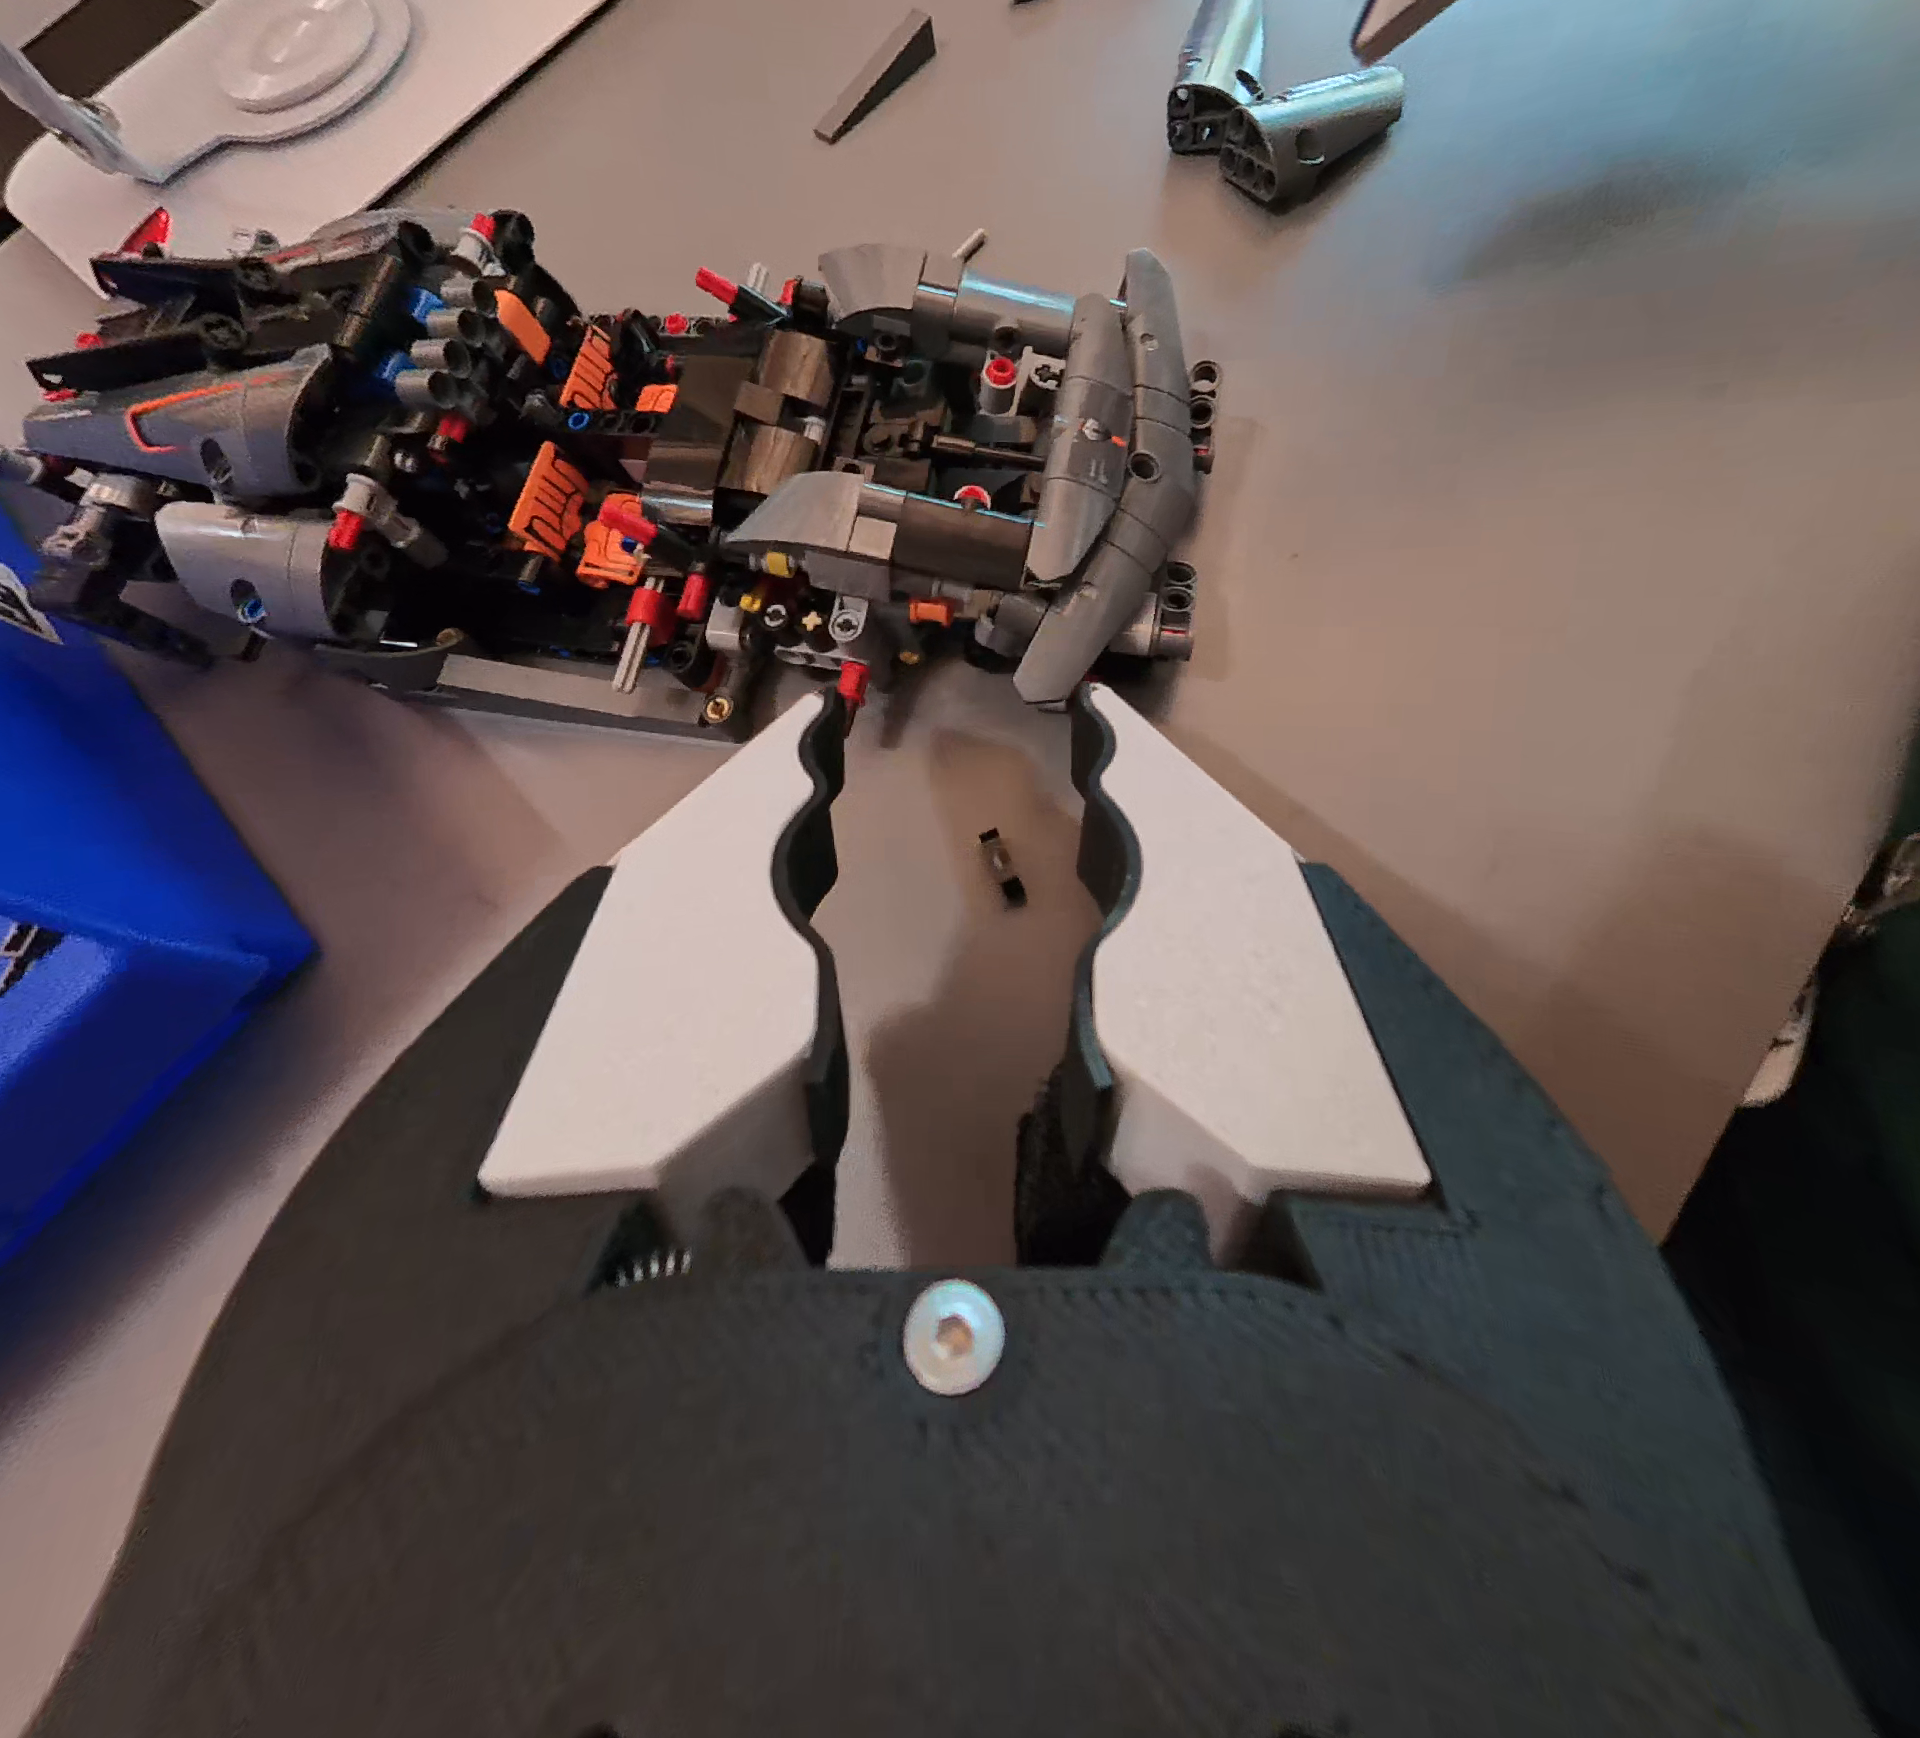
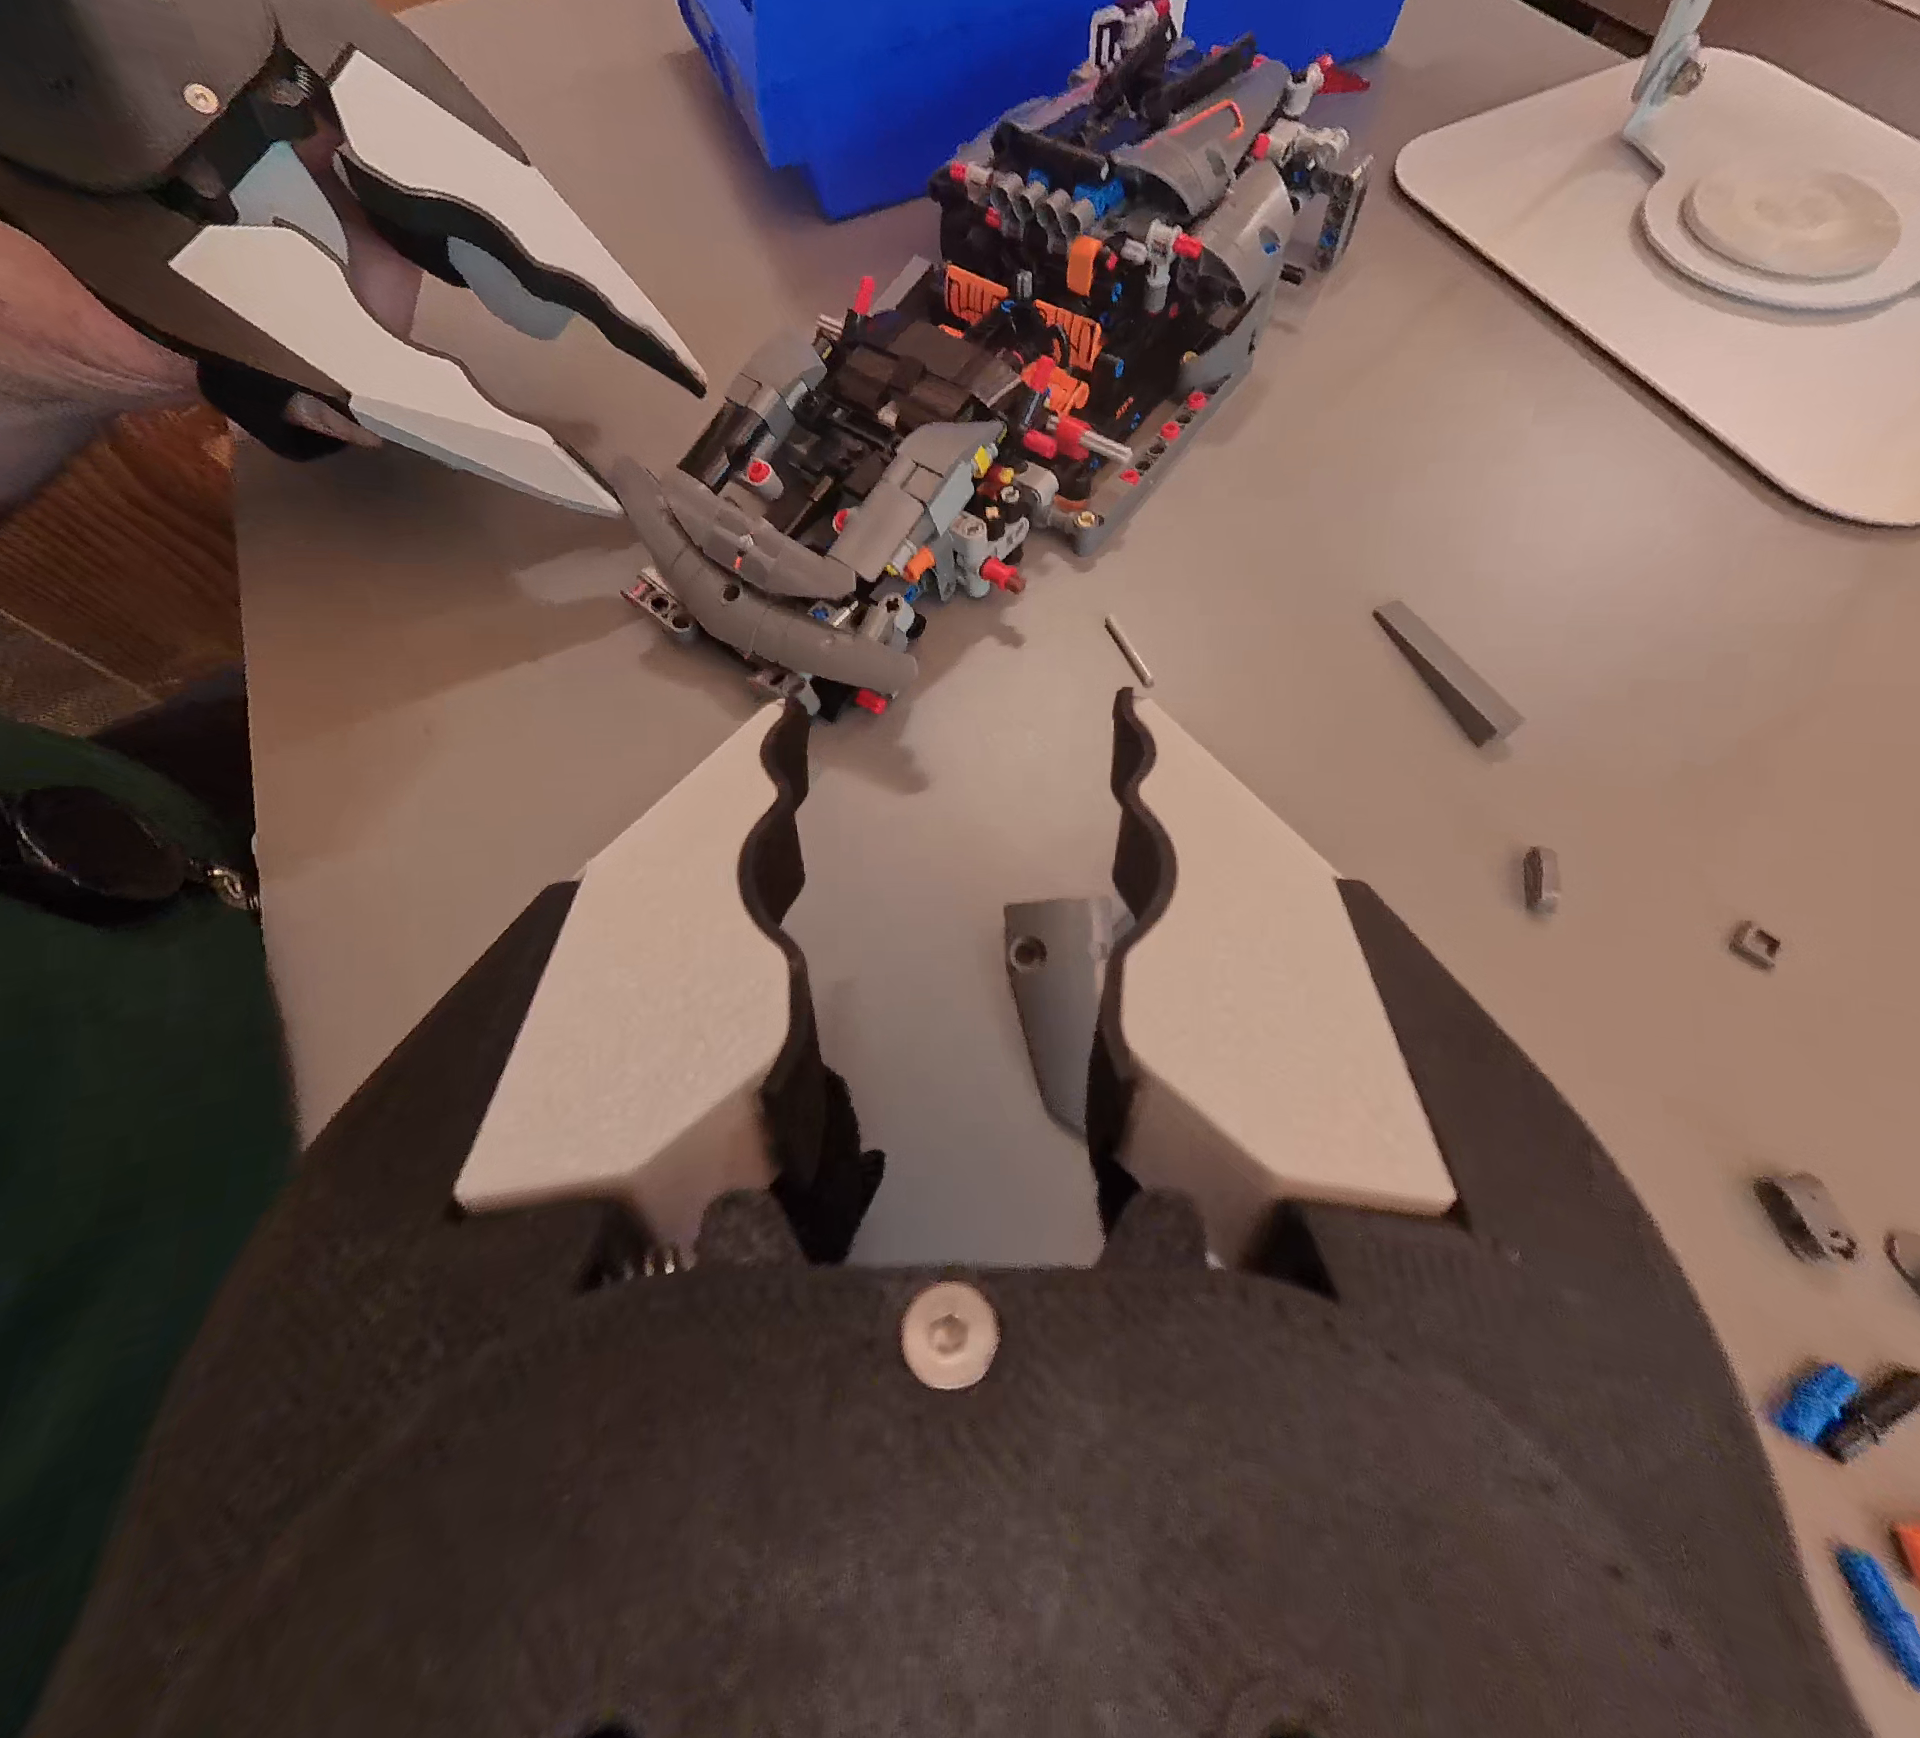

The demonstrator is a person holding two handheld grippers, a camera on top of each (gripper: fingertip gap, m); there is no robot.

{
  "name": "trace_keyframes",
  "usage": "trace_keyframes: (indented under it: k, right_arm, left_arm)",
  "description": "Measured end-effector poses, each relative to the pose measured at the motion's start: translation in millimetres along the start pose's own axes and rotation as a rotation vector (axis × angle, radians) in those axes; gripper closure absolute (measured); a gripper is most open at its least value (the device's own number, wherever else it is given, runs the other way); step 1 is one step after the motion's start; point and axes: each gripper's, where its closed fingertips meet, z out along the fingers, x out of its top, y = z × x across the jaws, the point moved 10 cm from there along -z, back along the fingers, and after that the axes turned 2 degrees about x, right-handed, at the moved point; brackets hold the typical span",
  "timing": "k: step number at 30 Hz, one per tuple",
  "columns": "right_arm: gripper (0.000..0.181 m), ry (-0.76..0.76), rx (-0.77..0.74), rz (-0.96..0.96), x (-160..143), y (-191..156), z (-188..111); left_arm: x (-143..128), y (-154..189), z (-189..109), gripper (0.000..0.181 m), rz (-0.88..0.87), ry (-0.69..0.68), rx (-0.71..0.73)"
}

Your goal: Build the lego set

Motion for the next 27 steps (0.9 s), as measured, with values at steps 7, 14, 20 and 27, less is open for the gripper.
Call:
trace_keyframes:
  k: [7,14,20,27]
  right_arm:
    - [0.121,0.031,0.022,-0.040,10,-1,9]
    - [0.121,0.034,-0.018,-0.025,4,-1,-3]
    - [0.124,0.031,-0.107,0.007,-9,-6,-27]
    - [0.132,-0.064,-0.187,0.060,-38,-12,-42]
  left_arm:
    - [3,-2,-12,0.142,0.021,0.018,-0.035]
    - [0,6,-3,0.142,0.027,-0.013,-0.047]
    - [4,9,3,0.142,0.057,-0.032,-0.043]
    - [5,10,-4,0.143,0.058,-0.015,-0.029]
